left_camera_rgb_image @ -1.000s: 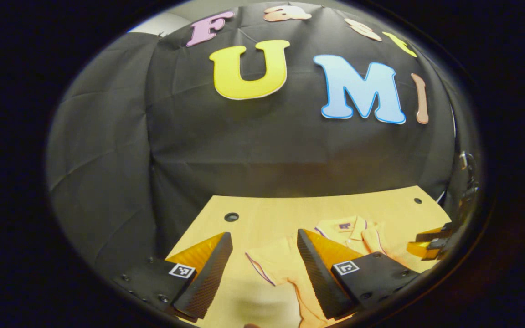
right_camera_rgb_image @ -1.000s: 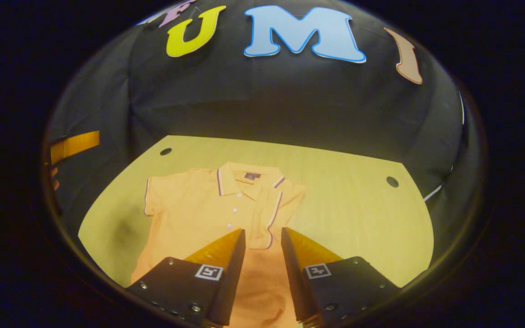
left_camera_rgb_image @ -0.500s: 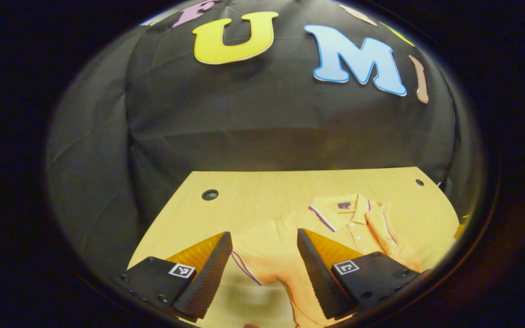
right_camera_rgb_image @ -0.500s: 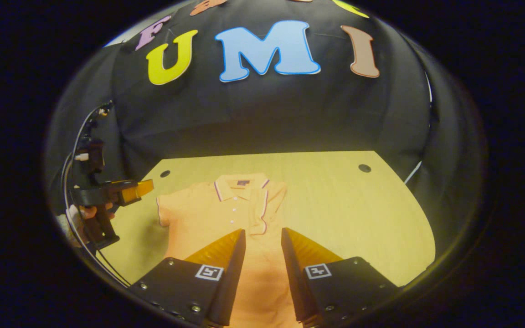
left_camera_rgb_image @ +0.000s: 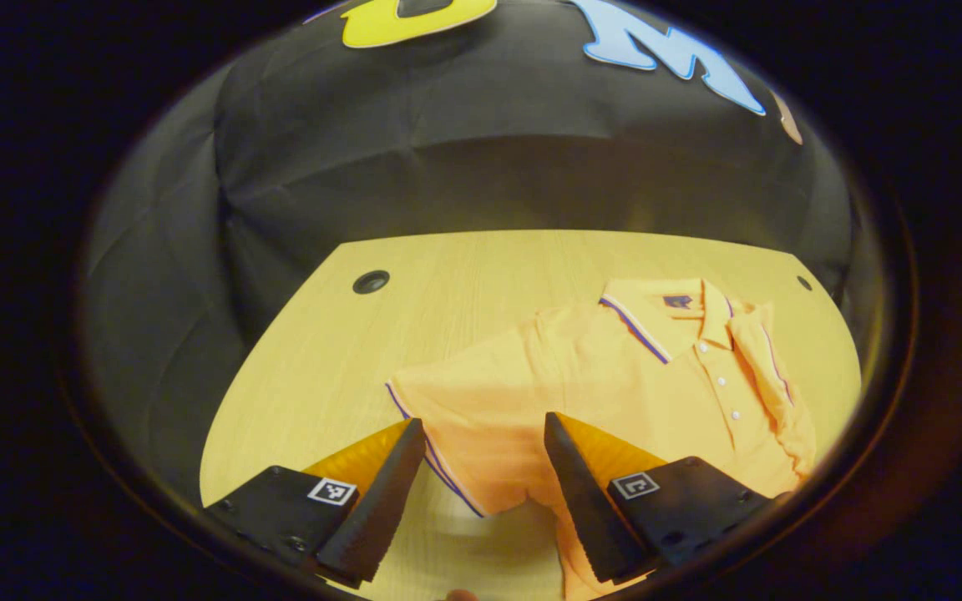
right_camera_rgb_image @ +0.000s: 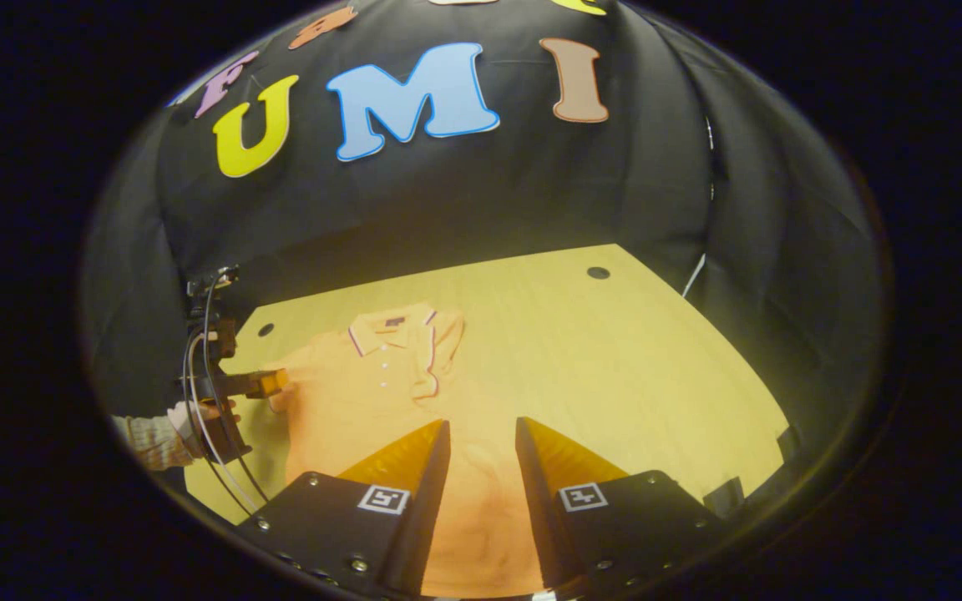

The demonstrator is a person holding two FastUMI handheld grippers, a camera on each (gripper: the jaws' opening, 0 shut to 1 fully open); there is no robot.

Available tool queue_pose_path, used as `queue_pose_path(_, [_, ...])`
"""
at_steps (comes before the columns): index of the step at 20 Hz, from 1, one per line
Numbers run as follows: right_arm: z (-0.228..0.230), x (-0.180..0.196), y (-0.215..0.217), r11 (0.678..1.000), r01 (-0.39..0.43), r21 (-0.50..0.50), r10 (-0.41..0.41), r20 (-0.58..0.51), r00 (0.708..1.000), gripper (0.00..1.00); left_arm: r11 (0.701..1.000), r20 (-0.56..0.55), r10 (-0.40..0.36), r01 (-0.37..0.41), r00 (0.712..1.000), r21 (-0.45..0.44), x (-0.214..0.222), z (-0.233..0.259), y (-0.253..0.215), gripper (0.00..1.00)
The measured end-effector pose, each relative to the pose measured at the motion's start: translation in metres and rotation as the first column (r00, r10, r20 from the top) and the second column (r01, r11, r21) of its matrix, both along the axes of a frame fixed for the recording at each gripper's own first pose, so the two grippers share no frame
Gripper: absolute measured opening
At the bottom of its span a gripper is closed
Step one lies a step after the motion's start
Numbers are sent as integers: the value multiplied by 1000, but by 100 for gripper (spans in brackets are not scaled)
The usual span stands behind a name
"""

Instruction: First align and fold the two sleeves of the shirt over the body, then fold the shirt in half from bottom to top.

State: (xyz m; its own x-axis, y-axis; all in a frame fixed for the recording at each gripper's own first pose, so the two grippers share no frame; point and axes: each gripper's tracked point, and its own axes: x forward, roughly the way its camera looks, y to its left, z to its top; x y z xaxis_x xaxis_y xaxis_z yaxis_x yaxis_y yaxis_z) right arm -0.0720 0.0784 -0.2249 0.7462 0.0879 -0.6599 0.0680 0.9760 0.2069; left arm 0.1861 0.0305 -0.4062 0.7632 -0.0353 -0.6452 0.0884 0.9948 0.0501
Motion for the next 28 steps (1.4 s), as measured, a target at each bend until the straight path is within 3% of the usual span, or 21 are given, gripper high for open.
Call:
queue_pose_path(4, [3,-6,-11,999,33,3,-33,1,999,51,999,-60,0,2,998,38,-7,-28,1,98])
queue_pose_path(7, [1,-6,-13,999,39,3,-39,-3,999,51,1000,-47,29,-29,998,3,-8,-27,0,94])
queue_pose_path(8, [0,-6,-13,999,38,4,-38,-7,999,51,999,-46,43,-44,998,-21,-9,-29,1,99])
queue_pose_path(10, [-2,-6,-12,999,37,12,-36,-13,999,51,995,-28,62,-64,998,-73,-9,-31,0,99])
queue_pose_path(12, [-3,-4,-12,999,33,18,-33,-15,999,51,999,-12,22,-22,1000,-46,-11,-31,-6,92])
queue_pose_path(13, [-4,-5,-12,999,30,20,-29,-17,999,51,1000,-8,-2,2,1000,-28,-11,-31,-12,78])
queue_pose_path(14, [-5,-4,-11,999,26,21,-25,-20,999,51,999,2,-30,30,1000,-26,-12,-31,-23,71])
queue_pose_path(16, [-5,-4,-12,999,24,21,-23,-22,999,51,999,13,-38,38,999,18,-12,-31,-31,34])
queue_pose_path(17, [-6,-4,-13,999,25,22,-25,-24,999,51,999,5,-27,27,1000,45,-12,-33,-31,19])
queue_pose_path(19, [-7,-6,-15,999,32,23,-31,-31,999,51,996,-5,-32,32,999,80,-13,-32,-35,19])
queue_pose_path(20, [-8,-6,-17,999,37,25,-36,-34,999,51,995,-8,-32,32,999,90,-12,-32,-34,10])
queue_pose_path(28, [-7,-10,-22,997,63,39,-62,-41,997,51,985,-52,-76,83,996,149,-10,-30,-34,10])
